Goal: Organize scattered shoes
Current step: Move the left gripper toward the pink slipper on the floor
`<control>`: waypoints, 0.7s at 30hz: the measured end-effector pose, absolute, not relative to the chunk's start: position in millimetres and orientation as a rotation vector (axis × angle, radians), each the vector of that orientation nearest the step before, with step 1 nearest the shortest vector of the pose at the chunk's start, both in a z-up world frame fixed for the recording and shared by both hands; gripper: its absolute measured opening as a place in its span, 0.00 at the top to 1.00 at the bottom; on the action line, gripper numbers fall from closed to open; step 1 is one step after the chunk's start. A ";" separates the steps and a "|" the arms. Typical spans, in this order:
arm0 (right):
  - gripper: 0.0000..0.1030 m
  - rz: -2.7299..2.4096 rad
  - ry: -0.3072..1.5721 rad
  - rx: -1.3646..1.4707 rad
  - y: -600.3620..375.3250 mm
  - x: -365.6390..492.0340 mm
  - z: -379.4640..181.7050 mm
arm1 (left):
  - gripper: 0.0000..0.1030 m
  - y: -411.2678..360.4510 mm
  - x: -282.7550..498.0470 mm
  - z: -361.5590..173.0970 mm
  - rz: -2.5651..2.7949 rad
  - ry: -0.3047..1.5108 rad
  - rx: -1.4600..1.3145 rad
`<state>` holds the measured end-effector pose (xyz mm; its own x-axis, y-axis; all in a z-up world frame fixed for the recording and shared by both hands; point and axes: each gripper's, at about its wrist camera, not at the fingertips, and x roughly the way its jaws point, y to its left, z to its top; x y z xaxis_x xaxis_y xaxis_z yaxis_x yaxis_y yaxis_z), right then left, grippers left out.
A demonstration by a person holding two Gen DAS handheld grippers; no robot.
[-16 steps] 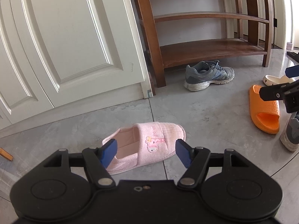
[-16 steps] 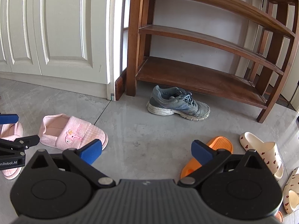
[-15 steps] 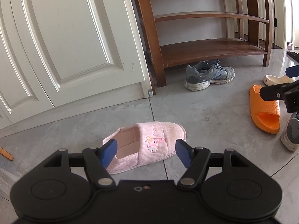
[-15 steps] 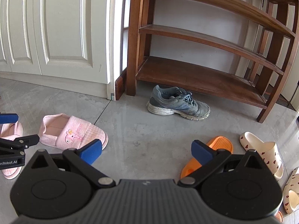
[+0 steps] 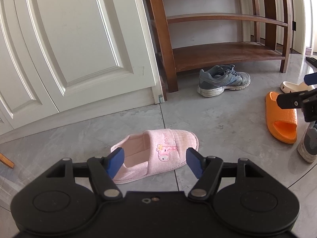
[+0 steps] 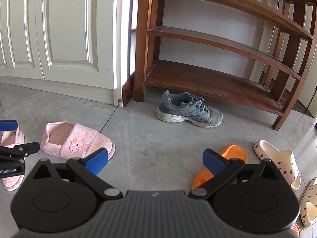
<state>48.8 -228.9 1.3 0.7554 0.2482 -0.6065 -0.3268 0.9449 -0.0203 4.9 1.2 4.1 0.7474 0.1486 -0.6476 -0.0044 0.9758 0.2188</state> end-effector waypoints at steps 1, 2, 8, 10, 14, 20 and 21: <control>0.00 0.315 0.644 -0.129 -227.1 49.1 2.4 | 0.33 1.0 5.0 4.2 0.085 0.723 0.210; 0.00 0.315 0.646 -0.130 -226.3 49.1 2.3 | 0.33 1.7 5.1 4.2 0.086 0.723 0.209; 0.00 0.323 0.648 -0.136 -225.1 49.1 0.7 | 0.33 3.9 5.3 3.6 0.090 0.724 0.207; 0.00 0.324 0.649 -0.135 -225.0 48.2 -0.3 | 0.33 4.2 6.0 2.6 0.088 0.726 0.207; 0.00 0.326 0.652 -0.135 -224.4 48.5 -0.4 | 0.33 4.9 5.8 2.5 0.087 0.728 0.206; 0.00 0.328 0.664 -0.133 -224.7 50.7 -1.6 | 0.33 5.4 4.6 0.5 0.089 0.730 0.204; 0.00 0.327 0.667 -0.132 -224.2 51.0 -2.4 | 0.33 5.9 4.6 0.2 0.089 0.731 0.202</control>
<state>51.0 -224.2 -2.4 0.7369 0.2547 -0.6262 -0.3389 0.9407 -0.0162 4.6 5.9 0.2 0.7415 0.1508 -0.6538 -0.0104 0.9769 0.2136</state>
